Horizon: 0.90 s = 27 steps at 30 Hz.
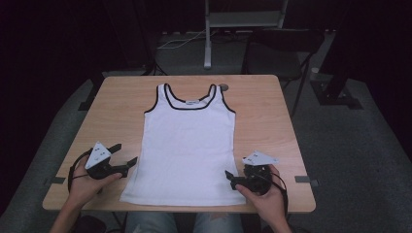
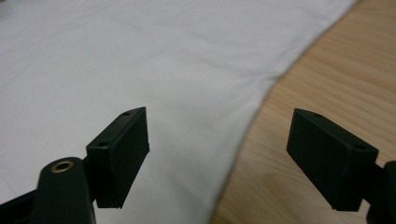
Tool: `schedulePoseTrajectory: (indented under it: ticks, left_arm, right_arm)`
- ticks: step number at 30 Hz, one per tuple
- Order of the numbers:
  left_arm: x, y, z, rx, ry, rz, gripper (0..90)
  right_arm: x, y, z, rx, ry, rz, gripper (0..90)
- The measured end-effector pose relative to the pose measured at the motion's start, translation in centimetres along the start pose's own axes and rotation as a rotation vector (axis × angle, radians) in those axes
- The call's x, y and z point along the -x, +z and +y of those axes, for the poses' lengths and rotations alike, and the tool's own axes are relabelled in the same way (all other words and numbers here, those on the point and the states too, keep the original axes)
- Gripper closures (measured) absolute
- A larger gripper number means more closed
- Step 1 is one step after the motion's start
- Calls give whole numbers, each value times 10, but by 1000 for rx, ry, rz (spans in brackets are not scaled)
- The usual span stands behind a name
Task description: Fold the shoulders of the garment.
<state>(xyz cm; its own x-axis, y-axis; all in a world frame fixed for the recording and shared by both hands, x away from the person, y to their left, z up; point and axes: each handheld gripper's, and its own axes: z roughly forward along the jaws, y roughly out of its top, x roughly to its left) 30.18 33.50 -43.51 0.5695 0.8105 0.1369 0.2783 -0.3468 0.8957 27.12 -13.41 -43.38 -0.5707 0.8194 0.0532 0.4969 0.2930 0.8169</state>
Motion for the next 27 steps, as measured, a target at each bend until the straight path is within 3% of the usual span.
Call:
schedulePoseTrajectory:
  ticks: [6, 10, 14, 21, 22, 27]
  left_arm:
    - [-2, -1, -6, 8, -9, 31, 202]
    - [-3, -1, -5, 5, -11, 37, 203]
    - [-2, 1, -5, -8, -8, 42, 202]
    - [-1, 1, -5, -5, -6, 45, 203]
    - [-1, 1, -5, -5, -6, 45, 203]
    - [0, 1, -5, -14, 9, 47, 203]
  right_arm:
    - [18, -8, -5, 37, 58, -63, 204]
    - [27, -6, -4, 38, 81, -74, 204]
    - [31, 0, 4, 29, 72, -73, 204]
    - [49, 29, 60, -4, 31, -93, 205]
    - [49, 29, 60, -4, 31, -93, 205]
    - [69, 60, 109, -37, 28, -106, 208]
